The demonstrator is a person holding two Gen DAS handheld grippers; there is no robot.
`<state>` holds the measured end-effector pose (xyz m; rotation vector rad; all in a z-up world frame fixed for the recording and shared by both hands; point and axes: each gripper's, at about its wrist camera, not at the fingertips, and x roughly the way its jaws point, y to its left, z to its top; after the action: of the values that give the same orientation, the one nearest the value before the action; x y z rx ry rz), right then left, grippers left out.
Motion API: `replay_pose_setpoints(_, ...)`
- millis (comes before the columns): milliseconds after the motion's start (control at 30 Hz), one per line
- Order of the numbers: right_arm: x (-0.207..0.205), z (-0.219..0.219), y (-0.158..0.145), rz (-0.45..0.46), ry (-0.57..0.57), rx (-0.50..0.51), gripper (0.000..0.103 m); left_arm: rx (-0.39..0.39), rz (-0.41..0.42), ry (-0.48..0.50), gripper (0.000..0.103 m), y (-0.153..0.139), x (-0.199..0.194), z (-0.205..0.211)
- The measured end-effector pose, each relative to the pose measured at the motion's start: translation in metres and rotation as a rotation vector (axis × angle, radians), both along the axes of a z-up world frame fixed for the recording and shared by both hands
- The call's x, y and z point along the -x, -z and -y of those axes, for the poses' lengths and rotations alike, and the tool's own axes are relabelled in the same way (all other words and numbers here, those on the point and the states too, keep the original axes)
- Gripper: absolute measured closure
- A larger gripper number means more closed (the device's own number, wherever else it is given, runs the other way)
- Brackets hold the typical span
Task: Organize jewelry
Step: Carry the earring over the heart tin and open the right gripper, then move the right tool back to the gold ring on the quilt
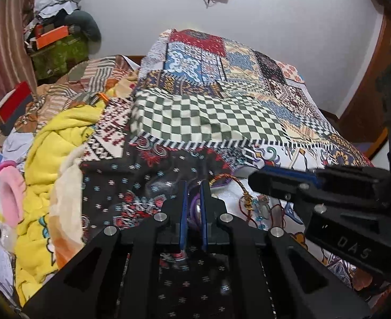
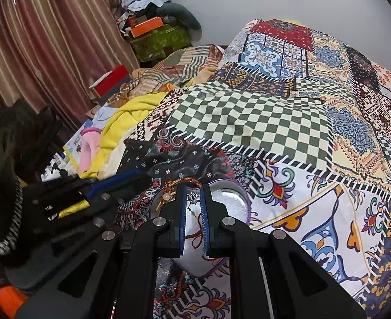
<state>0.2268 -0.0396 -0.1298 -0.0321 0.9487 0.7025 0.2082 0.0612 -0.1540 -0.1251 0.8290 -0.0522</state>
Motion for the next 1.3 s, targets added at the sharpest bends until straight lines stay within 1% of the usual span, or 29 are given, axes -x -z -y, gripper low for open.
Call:
replay_pose_setpoints(100, 0.001, -0.005, 0.004, -0.005, -0.005, 0.018, 0.094, -0.028, 0.015, -0.015, 0.097, -0.005, 0.005, -0.003)
replay_pose_setpoints(367, 0.003, -0.012, 0.015, -0.048, -0.024, 0.071, 0.093, -0.036, 0.009, -0.023, 0.097, -0.006, 0.013, -0.009)
replay_pose_setpoints(400, 0.004, -0.012, 0.015, -0.053, -0.025, 0.072, 0.093, -0.034, 0.009, -0.023, 0.097, -0.007, 0.014, -0.009)
replay_pose_setpoints(467, 0.006, -0.01, 0.011, -0.049, -0.024, 0.073, 0.086, -0.033, 0.014, -0.024, 0.097, -0.01, 0.015, -0.01)
replay_pose_setpoints(567, 0.009, -0.003, 0.0, -0.015, -0.007, 0.073, 0.078, -0.032, 0.024, -0.022, 0.097, -0.014, 0.018, -0.008)
replay_pose_setpoints(833, 0.022, 0.033, -0.047, 0.112, 0.072, 0.061, 0.075, -0.032, 0.067, 0.0, 0.093, -0.036, 0.03, 0.003)
replay_pose_setpoints(967, 0.032, 0.058, -0.067, 0.186, 0.125, 0.075, 0.068, -0.031, 0.089, 0.026, 0.083, -0.046, 0.036, 0.015)
replay_pose_setpoints(1000, 0.035, 0.064, -0.07, 0.201, 0.135, 0.079, 0.067, -0.032, 0.093, 0.033, 0.082, -0.048, 0.037, 0.018)
replay_pose_setpoints(1100, 0.043, 0.083, -0.078, 0.234, 0.17, 0.095, 0.066, -0.034, 0.101, 0.069, 0.081, -0.053, 0.042, 0.033)
replay_pose_setpoints(1167, 0.046, 0.093, -0.079, 0.242, 0.187, 0.107, 0.065, -0.033, 0.103, 0.089, 0.078, -0.054, 0.044, 0.042)
replay_pose_setpoints(1300, 0.053, 0.111, -0.073, 0.245, 0.223, 0.147, 0.064, -0.023, 0.089, 0.142, 0.076, -0.051, 0.046, 0.063)
